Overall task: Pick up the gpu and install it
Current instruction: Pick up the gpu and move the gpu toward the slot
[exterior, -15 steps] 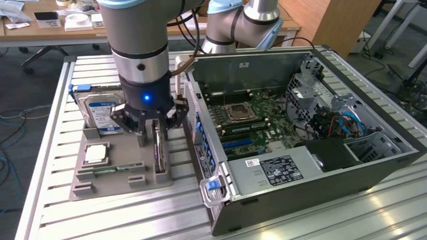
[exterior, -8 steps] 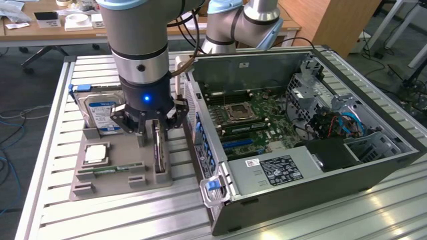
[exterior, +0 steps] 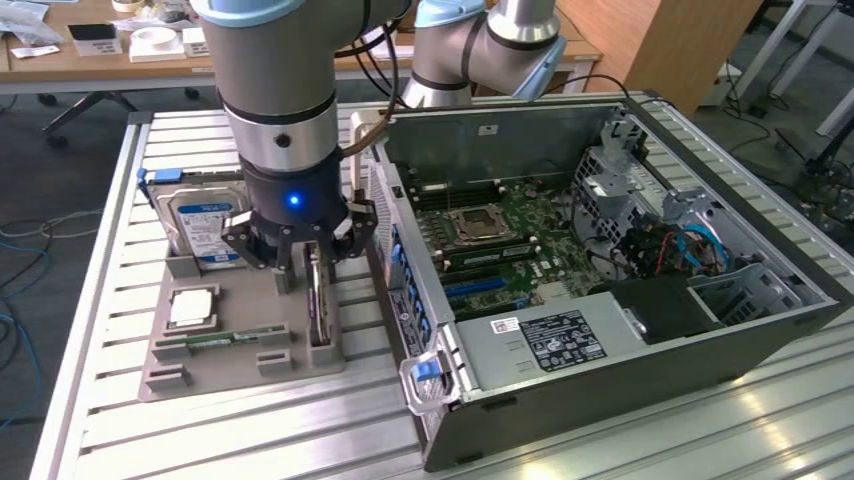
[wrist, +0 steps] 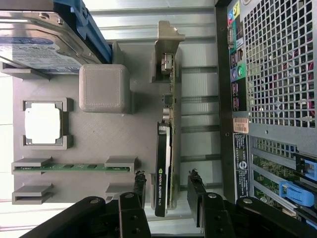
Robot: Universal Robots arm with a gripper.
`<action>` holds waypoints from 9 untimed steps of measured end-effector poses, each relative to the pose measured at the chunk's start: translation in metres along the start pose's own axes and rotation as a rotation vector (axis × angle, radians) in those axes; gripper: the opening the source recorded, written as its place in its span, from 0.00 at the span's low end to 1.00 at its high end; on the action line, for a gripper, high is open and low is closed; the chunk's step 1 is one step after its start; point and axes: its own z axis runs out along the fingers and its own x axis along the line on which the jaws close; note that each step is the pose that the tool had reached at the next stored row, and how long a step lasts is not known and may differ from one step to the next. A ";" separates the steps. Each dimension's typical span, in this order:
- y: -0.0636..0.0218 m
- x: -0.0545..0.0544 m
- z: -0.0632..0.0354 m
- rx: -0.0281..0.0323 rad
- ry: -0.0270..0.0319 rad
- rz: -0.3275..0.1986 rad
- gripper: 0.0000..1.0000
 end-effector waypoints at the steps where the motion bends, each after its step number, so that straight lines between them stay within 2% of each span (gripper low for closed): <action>1: 0.0000 0.000 0.0014 0.0000 -0.0001 0.000 0.47; 9: 0.0031 0.000 0.0089 -0.0001 -0.0001 0.000 0.47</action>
